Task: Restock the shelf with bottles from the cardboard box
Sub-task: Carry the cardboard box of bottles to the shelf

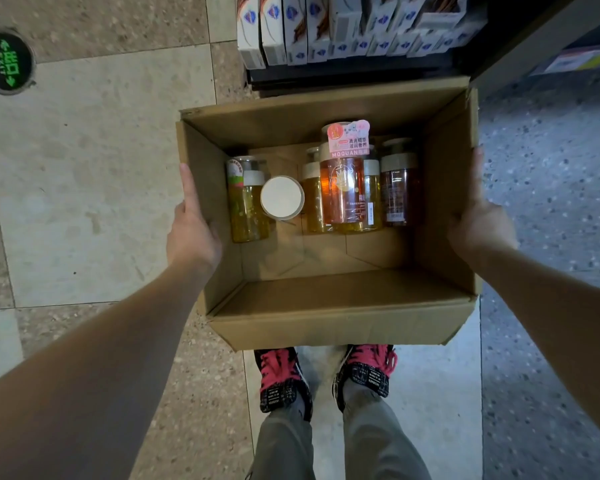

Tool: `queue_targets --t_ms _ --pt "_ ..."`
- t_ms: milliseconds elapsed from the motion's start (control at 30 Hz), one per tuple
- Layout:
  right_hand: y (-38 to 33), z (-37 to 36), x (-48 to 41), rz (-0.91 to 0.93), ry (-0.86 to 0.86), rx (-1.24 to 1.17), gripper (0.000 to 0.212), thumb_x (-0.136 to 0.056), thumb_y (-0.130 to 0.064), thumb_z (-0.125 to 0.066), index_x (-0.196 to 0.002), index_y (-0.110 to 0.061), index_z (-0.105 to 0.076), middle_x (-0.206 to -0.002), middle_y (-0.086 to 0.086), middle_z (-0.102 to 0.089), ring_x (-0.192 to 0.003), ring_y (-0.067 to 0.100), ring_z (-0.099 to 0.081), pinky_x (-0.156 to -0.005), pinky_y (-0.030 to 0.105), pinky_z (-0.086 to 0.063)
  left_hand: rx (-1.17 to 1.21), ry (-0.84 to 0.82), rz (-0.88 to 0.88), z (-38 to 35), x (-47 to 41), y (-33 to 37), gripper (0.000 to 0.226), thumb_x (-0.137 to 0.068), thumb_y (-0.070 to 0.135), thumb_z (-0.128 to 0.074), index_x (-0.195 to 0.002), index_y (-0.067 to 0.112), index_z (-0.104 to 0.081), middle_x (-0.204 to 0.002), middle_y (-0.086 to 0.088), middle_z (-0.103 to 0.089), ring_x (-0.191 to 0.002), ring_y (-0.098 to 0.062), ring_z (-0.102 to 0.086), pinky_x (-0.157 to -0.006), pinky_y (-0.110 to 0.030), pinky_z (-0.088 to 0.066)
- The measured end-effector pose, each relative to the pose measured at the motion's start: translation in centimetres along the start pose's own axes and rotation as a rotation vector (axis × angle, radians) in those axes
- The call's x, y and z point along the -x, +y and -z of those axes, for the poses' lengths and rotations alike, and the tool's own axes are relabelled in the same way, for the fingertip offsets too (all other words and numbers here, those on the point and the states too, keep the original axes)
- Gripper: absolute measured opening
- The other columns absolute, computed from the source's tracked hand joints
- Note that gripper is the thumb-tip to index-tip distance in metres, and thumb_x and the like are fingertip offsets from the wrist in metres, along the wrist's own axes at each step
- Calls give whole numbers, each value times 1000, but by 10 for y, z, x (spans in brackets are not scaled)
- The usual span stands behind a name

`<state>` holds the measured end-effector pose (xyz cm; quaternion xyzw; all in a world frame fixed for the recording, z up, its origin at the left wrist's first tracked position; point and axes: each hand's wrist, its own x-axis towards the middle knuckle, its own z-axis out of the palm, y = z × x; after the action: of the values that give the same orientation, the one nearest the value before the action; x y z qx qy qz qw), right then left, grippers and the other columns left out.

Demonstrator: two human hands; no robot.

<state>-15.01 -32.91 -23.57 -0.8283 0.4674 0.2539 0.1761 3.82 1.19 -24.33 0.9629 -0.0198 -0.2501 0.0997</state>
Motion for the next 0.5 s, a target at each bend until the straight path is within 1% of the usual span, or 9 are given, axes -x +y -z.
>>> queue_targets --t_ms 33,100,167,233,300,367,400,433,500 --pt "-1 -1 -1 -7 8 -14 109 -102 -11 -59 -158 -43 28 -67 15 -50 -53 22 -45 -63 40 -44 49 13 -3 0 0 -1 107 -100 4 -58 -160 44 21 -137 -18 -58 -114 -37 -63 -88 -43 -49" --pt "-2 -4 -1 -19 26 -48 112 -99 -5 -59 -159 -45 26 -77 21 -58 -62 28 -51 -67 43 -47 127 29 1 0 1 -2 103 -100 3 -55 -161 44 17 -123 -14 -65 -104 -33 -64 -85 -38 -46" --pt "-3 -6 -1 -24 44 -72 113 -98 0 -59 -159 -46 25 -78 20 -56 -68 31 -54 -70 45 -49 167 34 5 -1 1 -2 101 -100 2 -53 -162 43 15 -107 -8 -63 -90 -26 -60 -81 -35 -44" --pt "-2 -5 0 -9 56 -112 114 -97 2 -57 -157 -50 25 -76 17 -57 -66 31 -57 -72 49 -56 186 39 0 -1 2 -2 99 -101 2 -53 -163 42 14 -98 -4 -58 -82 -20 -55 -78 -34 -45" --pt "1 -3 1 10 58 -146 111 -98 0 -55 -157 -53 23 -78 18 -60 -67 33 -60 -73 52 -60 202 45 -7 3 3 -1 98 -102 3 -53 -163 42 12 -98 -7 -60 -81 -19 -55 -77 -35 -47" --pt "1 2 5 29 63 -175 106 -99 1 -52 -160 -50 18 -77 14 -59 -62 27 -58 -69 47 -58 235 30 -6 10 6 2 96 -103 2 -52 -164 42 10 -113 -14 -66 -86 -21 -57 -82 -36 -48" --pt "0 5 8 37 64 -183 105 -98 3 -51 -162 -48 15 -76 13 -59 -60 23 -54 -67 44 -55 246 24 -4 15 8 4 95 -103 2 -52 -164 42 9 -122 -16 -67 -89 -24 -59 -85 -36 -49" --pt "-1 9 11 44 62 -188 104 -97 4 -50 -163 -46 13 -78 13 -59 -59 19 -51 -67 41 -51 247 21 -2 20 11 6 94 -104 2 -51 -164 42 8 -125 -17 -66 -91 -25 -61 -87 -37 -50" --pt "-2 17 20 42 65 -221 104 -94 8 -49 -165 -43 8 -82 14 -59 -58 15 -48 -68 37 -47 238 23 -5 33 14 9 93 -103 2 -51 -164 43 6 -119 -18 -67 -84 -22 -60 -84 -36 -50"
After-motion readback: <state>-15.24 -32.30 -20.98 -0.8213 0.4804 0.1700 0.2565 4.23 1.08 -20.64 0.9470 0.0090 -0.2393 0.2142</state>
